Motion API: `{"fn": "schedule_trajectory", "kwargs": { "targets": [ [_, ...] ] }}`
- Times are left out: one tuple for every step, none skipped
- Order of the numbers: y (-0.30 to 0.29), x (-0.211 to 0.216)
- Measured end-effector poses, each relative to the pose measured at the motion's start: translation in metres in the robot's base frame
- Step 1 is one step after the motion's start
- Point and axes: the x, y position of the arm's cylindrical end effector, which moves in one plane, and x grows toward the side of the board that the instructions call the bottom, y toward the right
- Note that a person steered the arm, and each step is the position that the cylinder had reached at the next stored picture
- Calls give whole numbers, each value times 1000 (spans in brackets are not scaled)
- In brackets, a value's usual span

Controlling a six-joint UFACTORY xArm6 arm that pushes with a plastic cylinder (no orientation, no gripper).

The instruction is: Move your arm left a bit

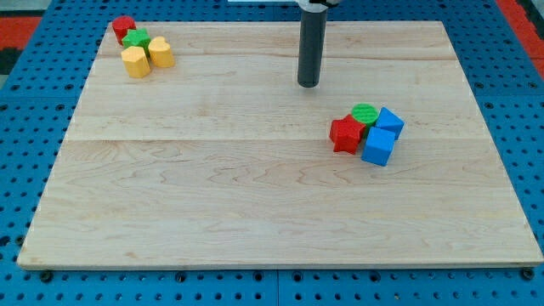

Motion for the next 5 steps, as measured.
{"fn": "schedule_trajectory", "kwargs": {
  "targets": [
    [44, 2],
    [44, -5],
    [-36, -31],
    [-73, -89],
    [-146, -123]
  ]
}}
